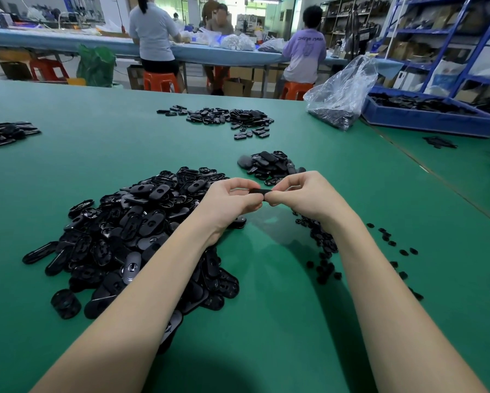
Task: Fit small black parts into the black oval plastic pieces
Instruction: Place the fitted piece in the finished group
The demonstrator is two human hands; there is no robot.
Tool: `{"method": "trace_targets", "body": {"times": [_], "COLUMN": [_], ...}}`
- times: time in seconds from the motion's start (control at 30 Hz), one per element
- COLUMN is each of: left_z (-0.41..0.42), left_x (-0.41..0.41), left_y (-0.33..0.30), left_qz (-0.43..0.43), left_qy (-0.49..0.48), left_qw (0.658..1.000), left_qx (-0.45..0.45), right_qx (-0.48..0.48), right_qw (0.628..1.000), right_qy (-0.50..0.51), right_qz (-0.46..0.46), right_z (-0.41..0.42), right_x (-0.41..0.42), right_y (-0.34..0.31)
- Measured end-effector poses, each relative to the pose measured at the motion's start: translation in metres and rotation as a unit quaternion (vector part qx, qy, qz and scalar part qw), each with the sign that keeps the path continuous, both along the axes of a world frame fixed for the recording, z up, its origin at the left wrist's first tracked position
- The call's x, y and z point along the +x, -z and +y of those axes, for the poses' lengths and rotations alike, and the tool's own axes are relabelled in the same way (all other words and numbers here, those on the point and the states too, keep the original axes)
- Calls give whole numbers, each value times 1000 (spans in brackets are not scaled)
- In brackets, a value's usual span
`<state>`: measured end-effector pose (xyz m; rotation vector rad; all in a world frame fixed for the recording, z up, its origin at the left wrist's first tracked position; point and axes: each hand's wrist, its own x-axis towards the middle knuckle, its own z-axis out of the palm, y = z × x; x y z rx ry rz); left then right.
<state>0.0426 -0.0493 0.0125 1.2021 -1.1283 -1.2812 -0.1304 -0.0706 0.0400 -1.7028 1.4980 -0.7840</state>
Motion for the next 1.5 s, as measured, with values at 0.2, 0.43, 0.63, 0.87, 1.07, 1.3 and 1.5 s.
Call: {"method": "trace_targets", "body": {"times": [0.2,0.43,0.63,0.87,1.07,1.3,1.5], "left_z": [0,-2,-4,-8,-10,-8,-10], "left_x": [-2,-4,-3,5,6,6,10], "left_y": [2,5,8,11,9,7,4], "left_qz": [-47,-90,-107,-79,-77,-82,-82], "left_qy": [-19,-30,-62,-89,-77,-60,-63], "left_qw": [999,995,992,992,994,995,994], "left_qx": [-12,-10,-36,-27,-21,-13,-18], "right_qx": [-19,-37,-55,-58,-68,-31,-52], "right_qw": [1000,999,997,987,983,977,970], "right_qy": [16,24,24,148,164,146,158], "right_qz": [8,-8,-54,8,55,155,176], "right_z": [-3,-3,-3,-22,-64,-92,-91], "right_x": [2,5,10,-7,-5,5,7], "right_y": [8,16,22,25,22,22,19]}}
